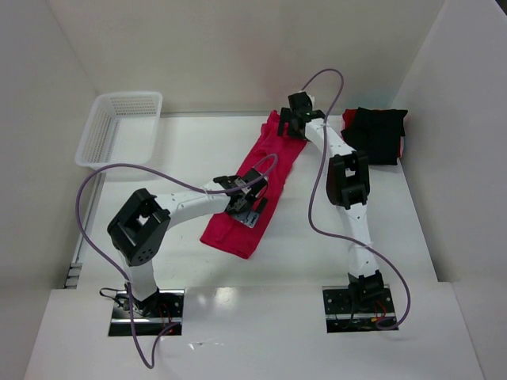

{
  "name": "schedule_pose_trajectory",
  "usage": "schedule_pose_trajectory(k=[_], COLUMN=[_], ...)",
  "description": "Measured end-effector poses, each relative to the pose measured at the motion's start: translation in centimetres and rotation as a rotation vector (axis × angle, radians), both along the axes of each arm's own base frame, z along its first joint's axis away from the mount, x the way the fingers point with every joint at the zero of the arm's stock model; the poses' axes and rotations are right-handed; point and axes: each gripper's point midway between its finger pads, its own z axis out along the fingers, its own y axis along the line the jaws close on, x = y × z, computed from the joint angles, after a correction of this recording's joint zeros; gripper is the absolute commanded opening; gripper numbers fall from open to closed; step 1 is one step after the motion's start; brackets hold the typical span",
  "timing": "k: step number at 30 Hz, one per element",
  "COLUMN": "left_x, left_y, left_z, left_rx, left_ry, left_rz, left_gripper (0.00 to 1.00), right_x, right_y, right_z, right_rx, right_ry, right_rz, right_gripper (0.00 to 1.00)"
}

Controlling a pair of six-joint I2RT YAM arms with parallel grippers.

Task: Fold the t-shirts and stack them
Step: Rotate the tshirt 90 degrees

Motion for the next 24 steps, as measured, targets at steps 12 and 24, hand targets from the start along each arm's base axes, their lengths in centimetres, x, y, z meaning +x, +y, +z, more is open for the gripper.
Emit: schedule_pose_trajectory(k=[12,24], left_x=[0.0,-1.7], left_y=[0.3,0.5], left_z=[1.0,-1.1], left_rx=[-0.001,-0.019], left_ry=[-0.016,0.059], left_rz=[0.010,0.038], left_gripper=[0.99,0.99], right_x=[2.5,2.4], right_y=[1.1,0.9], right_z=[4.6,-2.1], right_rx=[0.052,0.016], right_ry=[-0.109,0.001], right_rz=[0.013,-0.005], right_gripper=[1.00,1.00])
